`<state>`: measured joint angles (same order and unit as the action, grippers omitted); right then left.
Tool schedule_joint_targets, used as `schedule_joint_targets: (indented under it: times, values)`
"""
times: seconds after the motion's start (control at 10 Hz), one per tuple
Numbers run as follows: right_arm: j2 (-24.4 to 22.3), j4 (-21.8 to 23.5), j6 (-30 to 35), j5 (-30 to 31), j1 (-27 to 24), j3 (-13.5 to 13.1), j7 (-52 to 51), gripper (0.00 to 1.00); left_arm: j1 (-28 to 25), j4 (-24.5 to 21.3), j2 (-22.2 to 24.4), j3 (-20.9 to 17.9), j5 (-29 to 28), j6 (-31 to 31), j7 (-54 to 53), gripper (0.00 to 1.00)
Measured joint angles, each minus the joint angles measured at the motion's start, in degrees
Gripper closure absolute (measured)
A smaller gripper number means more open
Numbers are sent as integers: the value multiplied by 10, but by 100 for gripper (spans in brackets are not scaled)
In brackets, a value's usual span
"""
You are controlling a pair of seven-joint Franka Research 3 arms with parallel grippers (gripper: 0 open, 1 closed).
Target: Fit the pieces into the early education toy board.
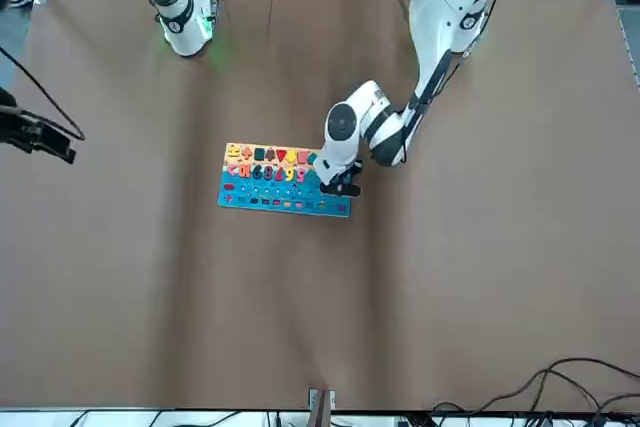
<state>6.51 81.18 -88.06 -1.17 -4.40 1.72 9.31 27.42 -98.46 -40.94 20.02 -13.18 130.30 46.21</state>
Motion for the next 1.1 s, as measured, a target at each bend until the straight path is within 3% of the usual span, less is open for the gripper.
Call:
schedule_joint_targets:
  times: [0.3,0.6,0.7,1.1]
  values:
    - [-11,-2,-38,-3,11,13,-1,0,1,-5,3,0,0,0,1,86]
    - [-19,-3,-40,-3,11,11,-1,0,0,-13,4,-1,0,-1,6,43]
    - [-21,-3,-41,-2,11,11,-1,0,1,-14,5,-1,0,-1,7,36]
    - [-21,-3,-43,-3,17,14,0,0,0,-19,37,-1,0,-22,7,31]
